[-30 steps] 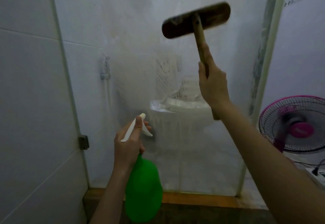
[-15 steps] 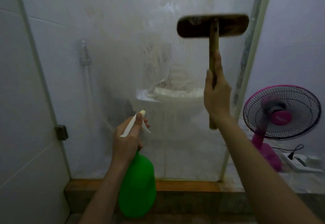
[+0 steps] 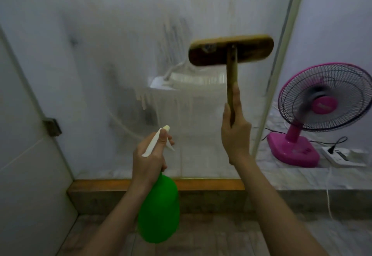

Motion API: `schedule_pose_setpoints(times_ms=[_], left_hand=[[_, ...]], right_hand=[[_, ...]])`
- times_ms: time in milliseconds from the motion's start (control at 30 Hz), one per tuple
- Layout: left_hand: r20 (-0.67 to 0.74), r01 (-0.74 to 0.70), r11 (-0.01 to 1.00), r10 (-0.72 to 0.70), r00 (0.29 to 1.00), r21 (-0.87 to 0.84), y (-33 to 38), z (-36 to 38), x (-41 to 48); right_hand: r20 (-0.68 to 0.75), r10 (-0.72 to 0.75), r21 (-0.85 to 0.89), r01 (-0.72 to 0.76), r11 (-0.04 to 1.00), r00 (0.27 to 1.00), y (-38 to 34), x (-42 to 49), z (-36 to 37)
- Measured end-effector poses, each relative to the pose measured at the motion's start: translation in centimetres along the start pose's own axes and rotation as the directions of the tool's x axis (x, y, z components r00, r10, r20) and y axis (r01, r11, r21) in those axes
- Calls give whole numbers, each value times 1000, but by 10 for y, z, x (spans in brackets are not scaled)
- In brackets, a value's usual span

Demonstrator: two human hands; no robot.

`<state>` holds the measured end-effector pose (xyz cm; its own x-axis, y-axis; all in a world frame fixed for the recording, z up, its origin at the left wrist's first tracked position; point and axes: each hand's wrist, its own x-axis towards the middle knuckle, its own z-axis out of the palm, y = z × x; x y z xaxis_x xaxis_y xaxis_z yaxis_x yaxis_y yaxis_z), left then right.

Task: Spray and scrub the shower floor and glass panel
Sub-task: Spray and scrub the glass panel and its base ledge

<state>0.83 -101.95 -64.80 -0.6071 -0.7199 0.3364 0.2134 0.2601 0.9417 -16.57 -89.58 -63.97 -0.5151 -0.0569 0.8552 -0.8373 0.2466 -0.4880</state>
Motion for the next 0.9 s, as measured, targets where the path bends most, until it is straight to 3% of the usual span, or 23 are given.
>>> schedule_pose_setpoints(times_ms=[67, 200, 433, 500, 633, 700, 800, 900], left_hand=[[-6, -4, 1000, 4, 1000, -3, -3, 3, -2], [16, -24, 999, 24, 1000, 25, -14, 1, -9], [-9, -5, 998, 5, 1000, -65, -27, -12, -36], [-13, 15, 998, -16, 1000, -60, -29, -19, -45], [-5, 3, 1000, -3, 1000, 1, -36, -34, -57], [-7, 6, 999, -6, 1000, 34, -41, -40, -57], [-39, 19, 998, -17, 999, 52, -47, -50, -55], [-78, 3, 999, 1, 997, 52, -47, -61, -49]], right_hand=[[61, 40, -30, -38, 999, 997, 26, -71, -1], [246, 285, -50, -282, 958, 926, 45, -185, -15], [132, 95, -37, -91, 995, 987, 19, -97, 18], [203, 132, -88, -116, 989, 970, 36, -148, 8], [450, 311, -160, -267, 950, 837, 45, -242, -22], [456, 242, -132, -204, 970, 856, 31, -211, -8], [353, 51, -113, -11, 994, 934, -1, -129, 23], [286, 54, -78, -32, 996, 957, -7, -111, 33]])
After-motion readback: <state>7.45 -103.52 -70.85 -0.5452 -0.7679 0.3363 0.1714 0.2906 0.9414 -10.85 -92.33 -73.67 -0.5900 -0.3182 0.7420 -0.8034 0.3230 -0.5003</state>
